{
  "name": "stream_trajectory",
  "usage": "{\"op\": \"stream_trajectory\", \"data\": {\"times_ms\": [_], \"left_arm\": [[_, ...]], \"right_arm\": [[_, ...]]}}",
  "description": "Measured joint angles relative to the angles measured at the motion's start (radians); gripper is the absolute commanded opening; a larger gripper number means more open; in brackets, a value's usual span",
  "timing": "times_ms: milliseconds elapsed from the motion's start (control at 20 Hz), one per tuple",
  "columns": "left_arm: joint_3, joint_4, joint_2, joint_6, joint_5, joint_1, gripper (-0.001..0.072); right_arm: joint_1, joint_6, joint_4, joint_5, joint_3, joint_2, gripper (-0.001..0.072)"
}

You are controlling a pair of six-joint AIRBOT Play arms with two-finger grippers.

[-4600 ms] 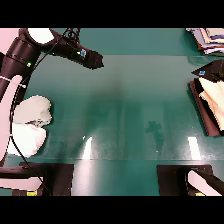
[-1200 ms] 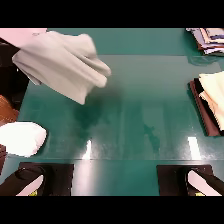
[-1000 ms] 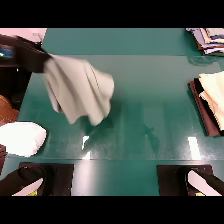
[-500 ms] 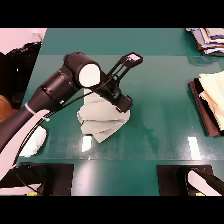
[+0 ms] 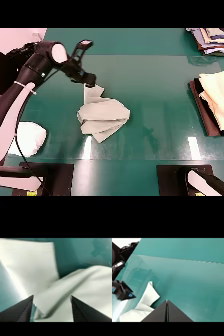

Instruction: Fold the shirts.

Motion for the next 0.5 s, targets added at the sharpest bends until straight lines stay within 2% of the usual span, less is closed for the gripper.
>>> {"op": "stream_trajectory", "data": {"times_ms": [200, 500], "left_arm": [[-0.093, -0.114, -0.076, 0.001, 0.053, 0.127, 0.0540], [-0.136, -0.224, -0.158, 0.012, 0.148, 0.173, 0.0539]], "right_arm": [[0.000, 0.000, 0.000, 0.008, 0.000, 0.000, 0.0018], [0.000, 0.000, 0.000, 0.010, 0.000, 0.000, 0.0017]]}}
